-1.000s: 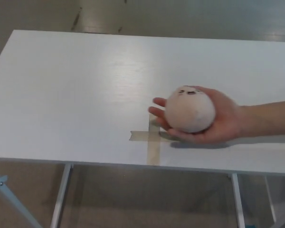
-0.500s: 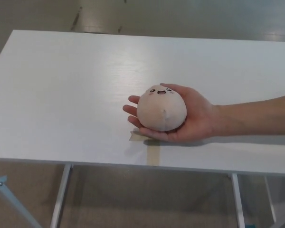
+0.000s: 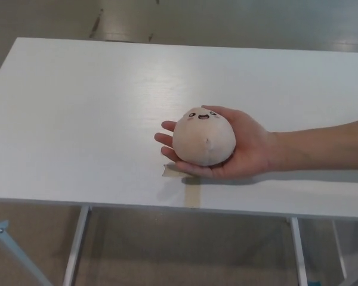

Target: Use the left hand to take the pink dumpling toy on a person's hand and put it on the desk.

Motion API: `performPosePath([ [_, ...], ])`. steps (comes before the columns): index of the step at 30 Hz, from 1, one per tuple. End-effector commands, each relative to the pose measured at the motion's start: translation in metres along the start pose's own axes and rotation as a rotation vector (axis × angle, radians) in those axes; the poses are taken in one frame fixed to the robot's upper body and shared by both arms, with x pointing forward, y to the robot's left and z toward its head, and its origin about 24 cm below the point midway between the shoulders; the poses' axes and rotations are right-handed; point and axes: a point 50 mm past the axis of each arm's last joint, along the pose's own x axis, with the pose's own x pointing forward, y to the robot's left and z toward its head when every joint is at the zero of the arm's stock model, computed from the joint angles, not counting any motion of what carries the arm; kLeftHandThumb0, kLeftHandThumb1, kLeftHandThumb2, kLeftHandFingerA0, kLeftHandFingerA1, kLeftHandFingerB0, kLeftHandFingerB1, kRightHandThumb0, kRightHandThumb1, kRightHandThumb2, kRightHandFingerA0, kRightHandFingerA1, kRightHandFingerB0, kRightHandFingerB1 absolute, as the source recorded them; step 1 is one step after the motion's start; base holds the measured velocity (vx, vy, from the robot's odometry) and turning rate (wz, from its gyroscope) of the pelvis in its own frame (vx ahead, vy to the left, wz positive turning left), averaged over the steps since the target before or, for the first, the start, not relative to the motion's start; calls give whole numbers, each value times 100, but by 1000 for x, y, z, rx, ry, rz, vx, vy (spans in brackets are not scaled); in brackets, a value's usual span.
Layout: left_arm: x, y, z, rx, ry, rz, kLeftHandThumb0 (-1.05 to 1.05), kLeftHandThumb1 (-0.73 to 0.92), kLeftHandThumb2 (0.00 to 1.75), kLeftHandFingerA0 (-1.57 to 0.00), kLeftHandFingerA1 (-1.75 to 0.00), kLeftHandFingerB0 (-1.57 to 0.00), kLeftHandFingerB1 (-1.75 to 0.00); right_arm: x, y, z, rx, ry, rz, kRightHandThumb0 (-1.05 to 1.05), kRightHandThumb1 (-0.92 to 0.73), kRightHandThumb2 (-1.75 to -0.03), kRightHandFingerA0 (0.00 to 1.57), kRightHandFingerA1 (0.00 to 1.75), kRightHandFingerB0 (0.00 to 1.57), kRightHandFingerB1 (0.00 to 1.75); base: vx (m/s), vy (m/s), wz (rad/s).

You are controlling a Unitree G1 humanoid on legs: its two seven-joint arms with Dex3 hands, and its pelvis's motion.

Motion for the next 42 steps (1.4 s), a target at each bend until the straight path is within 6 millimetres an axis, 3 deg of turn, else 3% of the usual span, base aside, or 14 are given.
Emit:
performPosePath([
  [1, -35, 13, 19, 140, -357, -12, -33, 52, 56, -45, -38, -43, -36, 0, -4, 2, -1, 0, -1, -26, -63, -58, 76, 51, 60, 45, 0, 0, 0],
  [8, -112, 30, 28, 191, -610, -78, -38, 52, 56, -48, -39, -41, -35, 0, -3, 2, -1, 3, 1, -26, -63, -58, 77, 52, 61, 45, 0, 0, 0],
  [10, -142, 39, 41, 199, -730, -94, -45, 44, 68, -43, -47, -36, -43, 1, -1, 5, -11, -4, 4, -26, -63, -58, 77, 52, 61, 45, 0, 0, 0],
  [11, -149, 42, 46, 199, -765, -94, -37, 51, 55, -47, -40, -41, -35, 1, 0, 5, -14, -5, 4, -26, -63, -58, 77, 52, 61, 46, 0, 0, 0],
  [14, -166, 48, 60, 192, -854, -93, -37, 51, 55, -47, -40, -41, -36, 1, 0, 5, -24, -5, 1, -26, -63, -58, 77, 52, 61, 46, 0, 0, 0],
  [16, -181, 52, 72, 187, -937, -77, -38, 50, 55, -48, -41, -42, -36, 1, -1, 5, -28, -6, -1, -26, -63, -57, 77, 52, 61, 46, 0, 0, 0],
  [18, -215, 59, 105, 199, -1132, -10, -48, 40, 68, -47, -50, -40, -44, 1, 2, 7, -25, -11, 6, -27, -63, -58, 76, 51, 61, 46, 0, 0, 0],
  [23, -248, 58, 140, 226, -1333, 61, -48, 39, 68, -47, -51, -41, -45, 1, 3, 11, -15, -15, 14, -27, -63, -58, 76, 51, 60, 45, 0, 0, 0],
  [28, -264, 55, 162, 225, -1440, 74, -48, 38, 67, -45, -52, -41, -46, 1, 2, 12, -13, -13, 12, -27, -63, -58, 75, 51, 60, 45, 0, 0, 0],
  [31, -277, 51, 199, 267, -1590, 85, -48, 38, 67, -46, -50, -42, -45, 2, 2, 15, 2, -19, 15, -26, -63, -58, 75, 51, 60, 45, 0, 0, 0],
  [39, -279, 38, 268, 396, -1719, 38, -54, 38, 69, -44, -48, -37, -43, 1, 3, 14, 13, -35, 19, -28, -63, -58, 76, 51, 61, 46, 0, 0, 0],
  [40, -279, 35, 277, 411, -1723, 24, -49, 44, 54, -49, -40, -40, -34, 1, 3, 14, 14, -37, 22, -28, -64, -58, 77, 52, 62, 46, 0, 0, 6],
  [41, -278, 29, 291, 427, -1721, -5, -54, 39, 69, -44, -48, -35, -42, 1, 3, 15, 14, -38, 26, -28, -64, -58, 77, 52, 61, 45, 0, 0, 0],
  [42, -272, 18, 307, 450, -1714, -42, -54, 40, 69, -42, -46, -33, -41, 1, 3, 15, 19, -36, 26, -29, -63, -57, 77, 52, 60, 45, 0, 0, 0],
])
